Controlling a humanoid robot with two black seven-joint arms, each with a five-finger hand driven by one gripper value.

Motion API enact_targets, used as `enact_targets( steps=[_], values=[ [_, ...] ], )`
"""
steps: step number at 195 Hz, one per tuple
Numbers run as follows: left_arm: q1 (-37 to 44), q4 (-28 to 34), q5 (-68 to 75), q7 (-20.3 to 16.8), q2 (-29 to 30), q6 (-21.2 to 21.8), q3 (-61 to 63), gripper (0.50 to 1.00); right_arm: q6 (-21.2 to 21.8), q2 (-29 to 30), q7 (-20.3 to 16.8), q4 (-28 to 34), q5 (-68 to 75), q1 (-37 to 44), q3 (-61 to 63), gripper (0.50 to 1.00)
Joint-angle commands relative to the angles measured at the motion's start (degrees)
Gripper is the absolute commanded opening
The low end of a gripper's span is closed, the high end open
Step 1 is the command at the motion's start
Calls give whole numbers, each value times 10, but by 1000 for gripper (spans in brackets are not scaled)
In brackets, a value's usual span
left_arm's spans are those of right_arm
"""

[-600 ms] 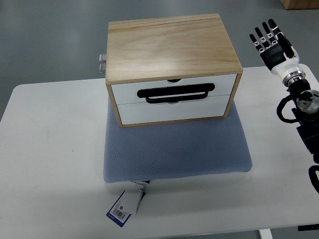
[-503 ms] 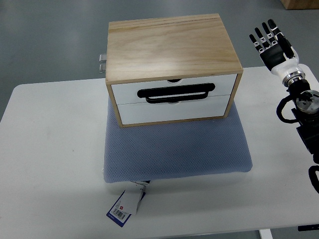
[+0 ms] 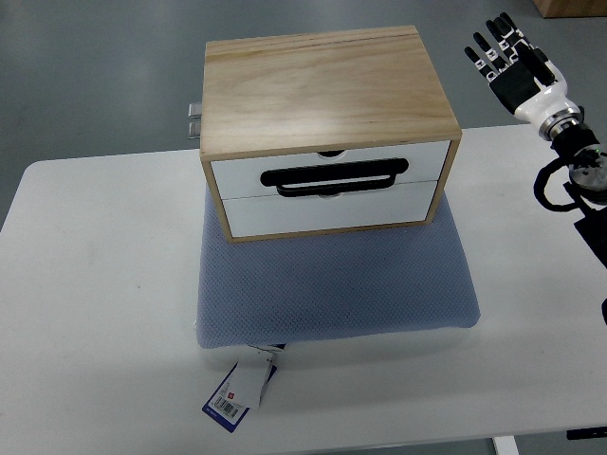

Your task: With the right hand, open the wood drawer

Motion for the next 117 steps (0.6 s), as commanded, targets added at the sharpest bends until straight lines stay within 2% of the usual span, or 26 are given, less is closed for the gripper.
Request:
enact_targets(
  steps=[1,10,20,21,32,42,43,47,56,66,67,69,78,91,92,93,96,98,105,117],
  values=[
    [0,-14,1,0,0,1,0,1000,-9,-48,-18,48,-63,50,-54,944],
    [0,-23,1,0,0,2,0,1000,-10,-83,-37,88,-107,75,-96,944],
    [0,-23,1,0,0,2,0,1000,-10,-83,-37,88,-107,75,-96,944],
    [0,-31,2,0,0,1,0,1000,-10,-114,-56,132,-153,111,-144,944],
    [0,-36,4,0,0,1,0,1000,-10,-146,-76,181,-193,153,-204,944],
    [0,-36,4,0,0,1,0,1000,-10,-146,-76,181,-193,153,-204,944],
    [-1,-39,5,0,0,-1,0,1000,-9,-174,-96,223,-214,201,-266,944],
    [-1,-39,5,0,0,-3,0,1000,-8,-186,-109,239,-219,227,-296,944],
    [-1,-39,5,0,0,-5,0,1000,-5,-199,-138,264,-220,280,-359,944],
    [-1,-39,5,0,0,-5,0,1000,-5,-199,-138,264,-220,280,-359,944],
    [-2,-39,6,-1,0,-5,0,1000,-4,-206,-179,292,-219,352,-437,942],
    [-2,-39,6,-1,0,-5,0,1000,-4,-206,-179,292,-219,353,-438,942],
    [-3,-39,6,-1,0,-6,0,1000,-4,-206,-227,324,-216,421,-506,942],
    [-4,-39,6,-1,0,-6,0,1000,-4,-206,-237,331,-216,433,-517,942],
    [-5,-38,6,-1,0,-6,0,1000,-4,-201,-287,369,-204,491,-565,940],
    [-5,-38,6,-1,0,-6,0,1000,-4,-201,-287,369,-204,491,-565,940],
    [-5,-38,6,-1,0,-6,0,1000,-6,-196,-323,396,-183,525,-592,940],
    [-5,-38,6,-1,0,-6,0,1000,-6,-196,-323,396,-183,525,-592,940],
    [-5,-38,5,-1,0,-6,0,1000,-10,-188,-359,426,-145,555,-621,940],
    [-5,-38,6,-1,0,-6,0,1000,-16,-173,-363,455,-107,583,-650,940]
  ],
)
